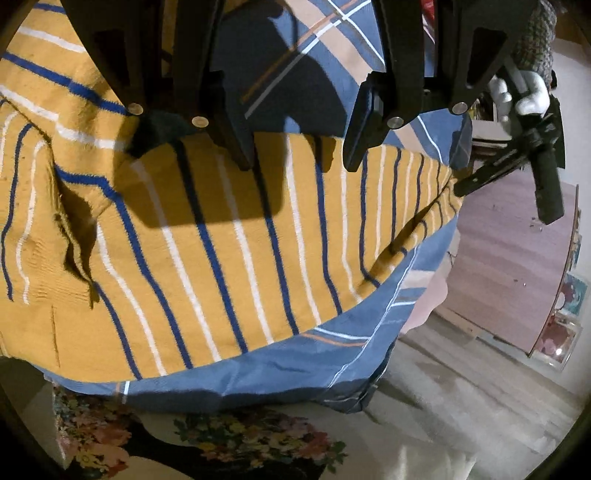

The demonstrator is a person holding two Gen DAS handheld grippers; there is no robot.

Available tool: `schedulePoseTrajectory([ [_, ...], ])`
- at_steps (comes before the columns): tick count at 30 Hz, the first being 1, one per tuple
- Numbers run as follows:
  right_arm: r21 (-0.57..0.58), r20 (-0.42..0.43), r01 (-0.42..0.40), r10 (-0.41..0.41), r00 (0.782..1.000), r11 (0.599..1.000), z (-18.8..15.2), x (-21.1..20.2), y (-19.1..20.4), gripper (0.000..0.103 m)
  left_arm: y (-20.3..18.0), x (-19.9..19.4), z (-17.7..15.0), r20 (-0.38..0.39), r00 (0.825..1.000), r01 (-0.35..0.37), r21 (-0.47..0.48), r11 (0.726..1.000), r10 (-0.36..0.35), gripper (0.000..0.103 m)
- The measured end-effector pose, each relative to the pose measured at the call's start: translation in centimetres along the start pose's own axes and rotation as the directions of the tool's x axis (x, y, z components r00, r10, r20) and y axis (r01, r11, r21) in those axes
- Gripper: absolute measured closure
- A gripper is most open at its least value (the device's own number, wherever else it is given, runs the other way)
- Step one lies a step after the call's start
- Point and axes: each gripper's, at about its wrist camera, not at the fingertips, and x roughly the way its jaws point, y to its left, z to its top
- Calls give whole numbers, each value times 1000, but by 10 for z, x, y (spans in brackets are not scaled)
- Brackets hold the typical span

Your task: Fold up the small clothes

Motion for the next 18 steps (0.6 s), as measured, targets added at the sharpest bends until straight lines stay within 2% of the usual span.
schedulePoseTrajectory([
  [3, 17, 3, -36, 36, 999, 999, 1, -1, 1, 49, 5, -13, -3, -9, 993, 119, -71, 990, -120, 96],
  [6, 56, -11, -156, 156, 988, 986, 1, 1, 5, 47, -7, -26, -15, -8, 976, 216, -90, 972, -218, 96],
  [8, 98, -31, -240, 244, 969, 966, 2, 8, 11, 38, -16, -29, -23, -13, 965, 259, -102, 960, -262, 96],
  [11, 166, -80, -365, 382, 921, 916, 3, 32, 27, 38, -30, -31, -33, -13, 948, 314, -129, 941, -319, 96],
  [13, 185, -112, -401, 425, 898, 897, 1, 47, 41, 37, -37, -32, -40, -12, 939, 338, -142, 930, -343, 96],
  [16, 182, -157, -432, 460, 874, 883, -5, 66, 67, 37, -48, -34, -45, -9, 917, 392, -159, 906, -398, 96],
  [18, 172, -162, -436, 462, 872, 883, -7, 71, 78, 38, -54, -37, -51, -12, 908, 412, -157, 898, -419, 96],
])
